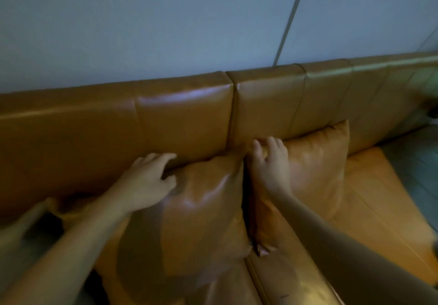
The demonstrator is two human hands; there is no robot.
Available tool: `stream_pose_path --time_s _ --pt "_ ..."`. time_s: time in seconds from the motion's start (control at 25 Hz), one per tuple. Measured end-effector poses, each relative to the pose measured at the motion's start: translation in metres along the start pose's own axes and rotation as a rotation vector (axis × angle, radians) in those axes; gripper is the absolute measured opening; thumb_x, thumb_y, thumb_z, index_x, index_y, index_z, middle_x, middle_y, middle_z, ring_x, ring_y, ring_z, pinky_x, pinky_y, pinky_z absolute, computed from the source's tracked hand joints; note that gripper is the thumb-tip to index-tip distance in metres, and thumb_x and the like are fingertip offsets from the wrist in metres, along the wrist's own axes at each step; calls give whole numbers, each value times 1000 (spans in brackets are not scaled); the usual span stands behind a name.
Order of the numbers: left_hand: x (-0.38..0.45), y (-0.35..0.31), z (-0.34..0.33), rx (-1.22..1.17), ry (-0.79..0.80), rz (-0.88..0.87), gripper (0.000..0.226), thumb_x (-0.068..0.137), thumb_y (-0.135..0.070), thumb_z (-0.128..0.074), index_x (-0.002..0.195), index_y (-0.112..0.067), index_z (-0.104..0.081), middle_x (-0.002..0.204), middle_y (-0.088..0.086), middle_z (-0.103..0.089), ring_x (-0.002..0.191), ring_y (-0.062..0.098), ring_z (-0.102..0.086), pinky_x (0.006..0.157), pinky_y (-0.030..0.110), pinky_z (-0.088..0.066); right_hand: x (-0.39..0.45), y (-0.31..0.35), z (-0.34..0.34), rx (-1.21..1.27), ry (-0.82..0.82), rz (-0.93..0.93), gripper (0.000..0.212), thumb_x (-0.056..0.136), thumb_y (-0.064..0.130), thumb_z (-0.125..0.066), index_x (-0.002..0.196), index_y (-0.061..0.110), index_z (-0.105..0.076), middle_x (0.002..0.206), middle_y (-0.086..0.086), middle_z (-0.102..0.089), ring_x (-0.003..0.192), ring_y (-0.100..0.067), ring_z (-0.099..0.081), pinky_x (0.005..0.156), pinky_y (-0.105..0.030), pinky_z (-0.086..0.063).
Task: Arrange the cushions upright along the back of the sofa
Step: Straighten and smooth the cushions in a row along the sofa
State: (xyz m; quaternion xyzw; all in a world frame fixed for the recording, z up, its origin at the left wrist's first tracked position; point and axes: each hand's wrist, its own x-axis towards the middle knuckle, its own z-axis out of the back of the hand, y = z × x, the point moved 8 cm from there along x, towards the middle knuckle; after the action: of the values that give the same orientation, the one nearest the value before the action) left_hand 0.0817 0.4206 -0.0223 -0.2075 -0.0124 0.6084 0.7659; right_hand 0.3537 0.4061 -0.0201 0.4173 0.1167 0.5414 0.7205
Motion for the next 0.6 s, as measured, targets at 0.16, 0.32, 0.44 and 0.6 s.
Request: stream_pose_path --time_s 0.16,0.32,0.44,0.6 --pt "35 -138 -8 -23 -200 -248 47 94 -47 -45 139 -32 -42 145 -6 -41 133 21 -38 106 41 -34 33 -104 52 -99 6 -263 33 100 31 -46 127 16 -57 131 -8 -53 122 -27 -50 103 -47 -47" --pt "82 -204 -49 37 -138 -215 53 93 -54 -43 140 -30 -41 146 -2 -42 134 23 -38 109 43 -29 55 -160 77 -195 32 -290 35 99 35 -47 126 16 -57 131 -8 -52 122 -28 -50 103 -47 -48" --pt "106 -233 -73 192 -66 -191 71 86 -70 -40 143 -29 -36 148 3 -42 136 26 -37 112 50 -19 71 -176 85 -227 31 -279 37 99 40 -47 125 17 -56 135 -8 -48 125 -28 -44 104 -45 -46" --pt "120 -236 -93 401 7 -70 92 72 -84 -41 144 -27 -31 145 8 -45 136 30 -37 113 61 -2 89 -193 89 -197 27 -418 64 92 52 -57 141 15 -39 156 -10 -27 145 -34 -19 111 -50 -32"
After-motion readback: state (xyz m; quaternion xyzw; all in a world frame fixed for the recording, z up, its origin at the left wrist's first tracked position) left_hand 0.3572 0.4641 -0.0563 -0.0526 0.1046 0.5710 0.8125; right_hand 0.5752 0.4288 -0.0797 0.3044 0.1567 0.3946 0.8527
